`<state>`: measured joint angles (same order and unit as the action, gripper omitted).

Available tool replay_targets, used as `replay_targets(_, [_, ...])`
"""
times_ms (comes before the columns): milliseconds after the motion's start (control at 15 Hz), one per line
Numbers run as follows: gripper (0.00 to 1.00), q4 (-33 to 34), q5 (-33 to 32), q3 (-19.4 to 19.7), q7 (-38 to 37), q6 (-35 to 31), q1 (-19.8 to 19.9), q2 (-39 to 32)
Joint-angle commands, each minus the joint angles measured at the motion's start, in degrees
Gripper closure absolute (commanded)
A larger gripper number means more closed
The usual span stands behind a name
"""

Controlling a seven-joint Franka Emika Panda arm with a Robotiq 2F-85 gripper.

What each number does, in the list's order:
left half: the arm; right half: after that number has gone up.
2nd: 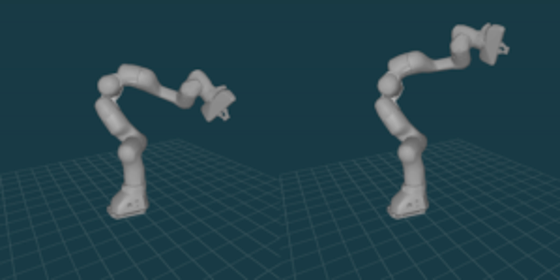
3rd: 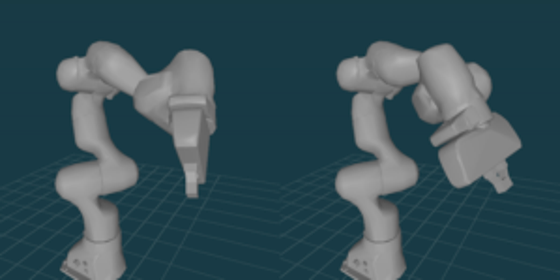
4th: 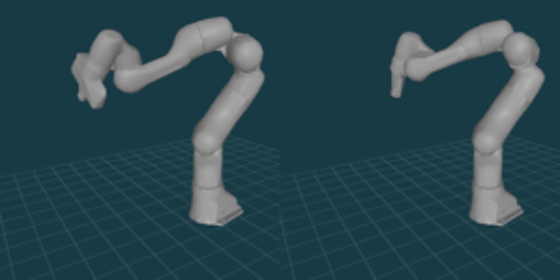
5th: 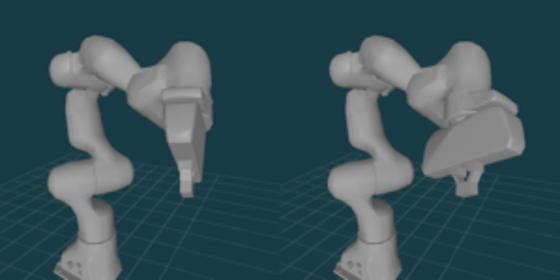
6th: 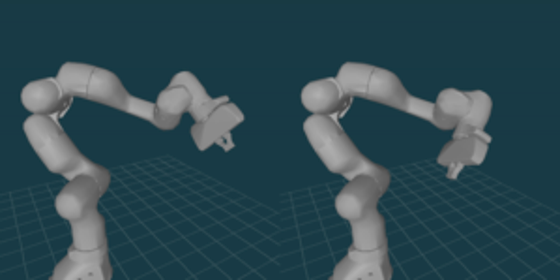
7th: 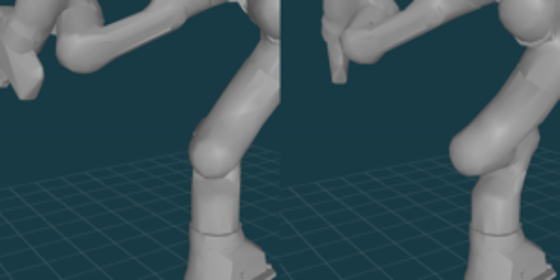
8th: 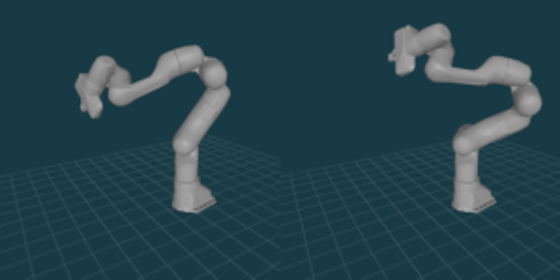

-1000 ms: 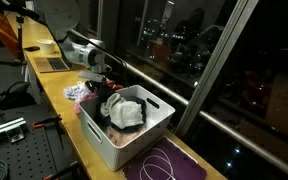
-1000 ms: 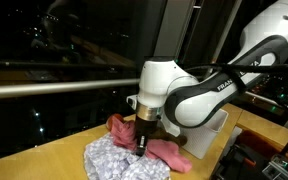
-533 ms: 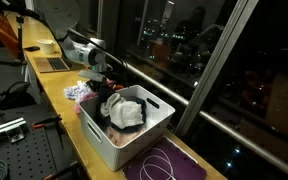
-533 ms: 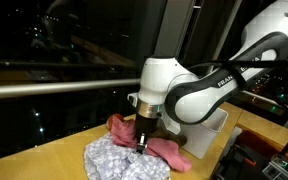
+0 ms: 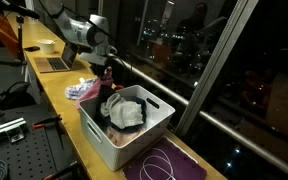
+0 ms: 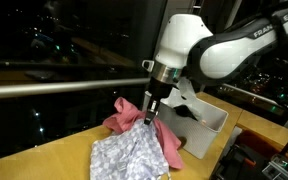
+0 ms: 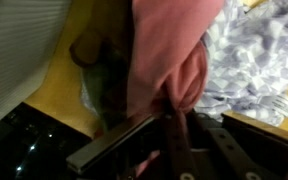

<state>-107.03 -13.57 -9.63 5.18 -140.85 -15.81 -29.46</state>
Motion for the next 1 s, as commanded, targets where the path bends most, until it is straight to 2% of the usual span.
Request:
replay_targets(0, [0.97,-7.74,2.86,-0.80,2.31,0.76,3.28,12.41])
replay_targets(267, [0.97,-9.21,4.78,0.27,4.18,2.10,6.58,22.09])
replay_targets(467, [0.97,-7.33,7.15,1.52,6.17,4.70,9.03,27.69])
replay_targets(733, [0.97,-2.18,9.98,4.86,9.91,9.86,11.90,33.00])
replay_targets(933, [0.97,3.24,10.78,7.75,12.38,13.81,13.62,34.32])
